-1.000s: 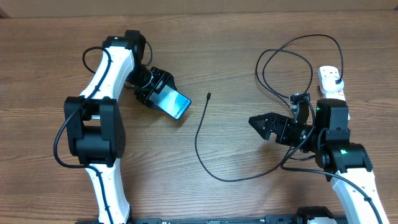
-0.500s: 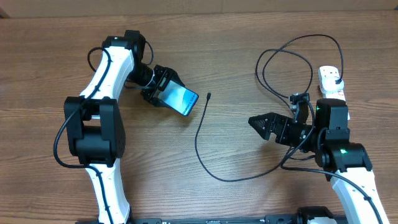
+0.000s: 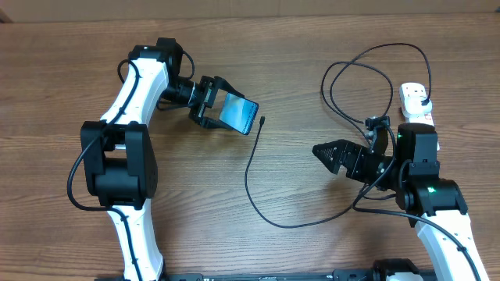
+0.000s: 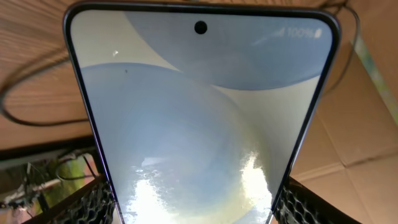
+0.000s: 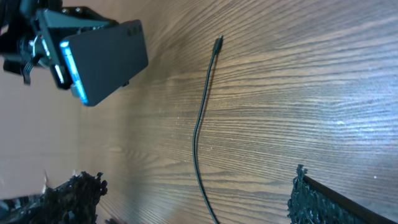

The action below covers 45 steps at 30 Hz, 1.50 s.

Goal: Plug charger to phone and switch on socket

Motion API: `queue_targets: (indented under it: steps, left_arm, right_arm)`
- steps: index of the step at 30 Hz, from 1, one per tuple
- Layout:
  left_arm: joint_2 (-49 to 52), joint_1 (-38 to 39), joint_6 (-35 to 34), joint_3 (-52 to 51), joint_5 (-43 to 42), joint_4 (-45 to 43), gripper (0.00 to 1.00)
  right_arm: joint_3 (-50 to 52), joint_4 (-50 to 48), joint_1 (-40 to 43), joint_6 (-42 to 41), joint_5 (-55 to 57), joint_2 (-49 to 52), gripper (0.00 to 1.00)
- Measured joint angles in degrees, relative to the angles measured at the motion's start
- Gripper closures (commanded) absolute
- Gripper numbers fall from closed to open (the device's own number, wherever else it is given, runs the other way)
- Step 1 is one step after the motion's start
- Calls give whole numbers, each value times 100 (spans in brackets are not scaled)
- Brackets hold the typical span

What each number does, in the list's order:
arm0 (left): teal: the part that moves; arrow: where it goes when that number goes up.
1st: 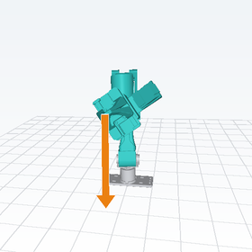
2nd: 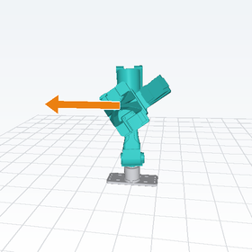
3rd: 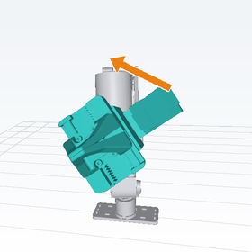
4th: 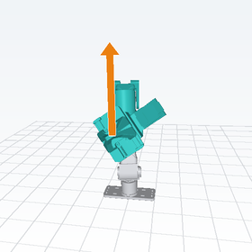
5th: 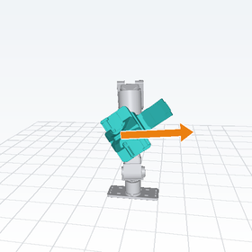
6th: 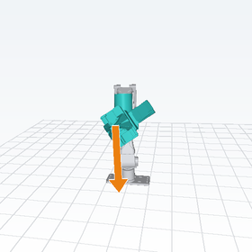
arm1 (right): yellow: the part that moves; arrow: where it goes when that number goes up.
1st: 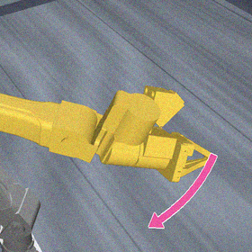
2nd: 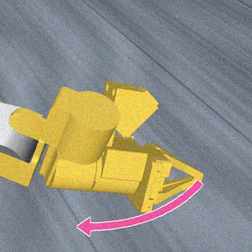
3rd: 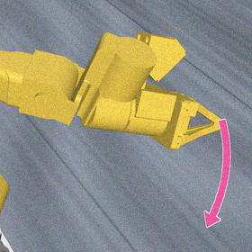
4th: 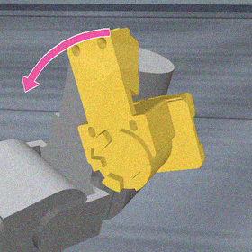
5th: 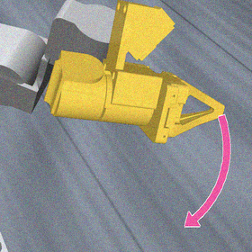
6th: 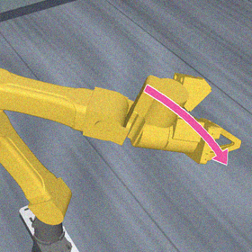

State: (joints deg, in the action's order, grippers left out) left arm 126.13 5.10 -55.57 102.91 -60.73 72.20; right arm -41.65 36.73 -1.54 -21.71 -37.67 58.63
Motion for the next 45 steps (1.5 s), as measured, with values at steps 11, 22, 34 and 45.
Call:
queue_targets:
  steps: [11, 22, 34, 45]
  left_arm:
    - [0, 0, -234, 0, -422, 2, 49]
    - [0, 0, -282, 0, -629, 107, 49]
    - [0, 0, -282, 0, -658, 107, 50]
    - [0, 7, -284, 0, -658, 107, 50]
  right_arm:
    - [0, -11, -2, -1261, 538, 0, 0]
    - [0, -35, 0, -1687, 704, 0, 0]
    - [0, -114, 0, -1775, 706, 0, 0]
    - [0, -114, 0, -1875, 706, 0, 0]
